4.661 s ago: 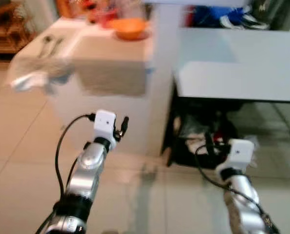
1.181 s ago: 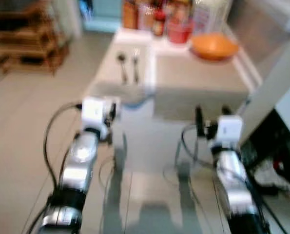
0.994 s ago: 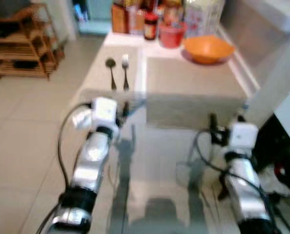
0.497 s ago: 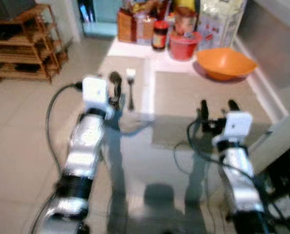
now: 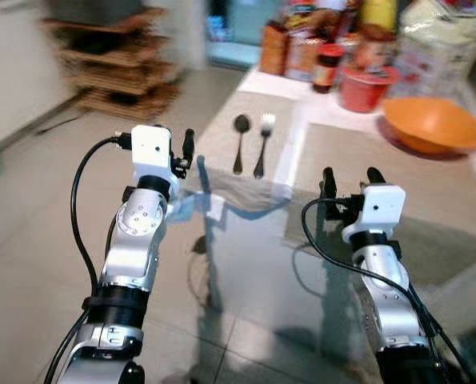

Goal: Setting the table

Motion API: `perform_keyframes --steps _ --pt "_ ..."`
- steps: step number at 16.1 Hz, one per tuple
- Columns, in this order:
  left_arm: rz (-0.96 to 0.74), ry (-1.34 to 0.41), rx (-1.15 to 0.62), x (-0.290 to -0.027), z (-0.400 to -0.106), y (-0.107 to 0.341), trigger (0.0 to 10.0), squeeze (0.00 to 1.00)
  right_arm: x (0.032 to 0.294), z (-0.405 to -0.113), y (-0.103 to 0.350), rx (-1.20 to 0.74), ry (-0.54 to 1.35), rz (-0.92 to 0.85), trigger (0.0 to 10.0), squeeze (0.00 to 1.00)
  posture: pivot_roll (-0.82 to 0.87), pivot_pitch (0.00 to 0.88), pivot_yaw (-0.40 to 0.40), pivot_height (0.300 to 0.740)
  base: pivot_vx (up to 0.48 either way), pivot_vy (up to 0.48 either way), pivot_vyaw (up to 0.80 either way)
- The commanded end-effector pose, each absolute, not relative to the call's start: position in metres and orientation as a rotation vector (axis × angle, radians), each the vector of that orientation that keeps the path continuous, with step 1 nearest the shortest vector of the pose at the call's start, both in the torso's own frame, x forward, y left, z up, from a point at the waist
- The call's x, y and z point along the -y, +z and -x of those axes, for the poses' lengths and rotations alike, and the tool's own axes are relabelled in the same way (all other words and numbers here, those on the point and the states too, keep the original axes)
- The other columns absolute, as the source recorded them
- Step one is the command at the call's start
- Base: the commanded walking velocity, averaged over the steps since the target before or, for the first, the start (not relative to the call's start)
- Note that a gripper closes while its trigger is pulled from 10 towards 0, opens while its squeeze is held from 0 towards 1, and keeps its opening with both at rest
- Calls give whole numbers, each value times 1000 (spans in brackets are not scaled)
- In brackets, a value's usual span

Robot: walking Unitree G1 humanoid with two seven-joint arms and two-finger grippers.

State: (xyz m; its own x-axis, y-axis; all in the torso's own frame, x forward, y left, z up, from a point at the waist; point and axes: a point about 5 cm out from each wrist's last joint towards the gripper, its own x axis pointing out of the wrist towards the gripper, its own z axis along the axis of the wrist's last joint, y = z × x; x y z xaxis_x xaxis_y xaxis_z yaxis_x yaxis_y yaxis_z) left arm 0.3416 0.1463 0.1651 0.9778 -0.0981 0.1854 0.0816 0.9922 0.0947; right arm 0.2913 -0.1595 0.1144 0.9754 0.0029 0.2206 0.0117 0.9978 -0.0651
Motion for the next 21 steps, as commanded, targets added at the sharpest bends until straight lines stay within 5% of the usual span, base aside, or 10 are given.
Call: perform_keyframes --steps 1,21 --pt "-80 -111 191 -139 -343 167 10000 0 165 -290 112 204 -23 69 10000 0 69 0 -9 740 0 -416 0" --pt "-150 -45 177 -154 -351 166 10000 0 162 -282 105 179 4 79 10000 0 63 0 -11 740 180 -18 -38"
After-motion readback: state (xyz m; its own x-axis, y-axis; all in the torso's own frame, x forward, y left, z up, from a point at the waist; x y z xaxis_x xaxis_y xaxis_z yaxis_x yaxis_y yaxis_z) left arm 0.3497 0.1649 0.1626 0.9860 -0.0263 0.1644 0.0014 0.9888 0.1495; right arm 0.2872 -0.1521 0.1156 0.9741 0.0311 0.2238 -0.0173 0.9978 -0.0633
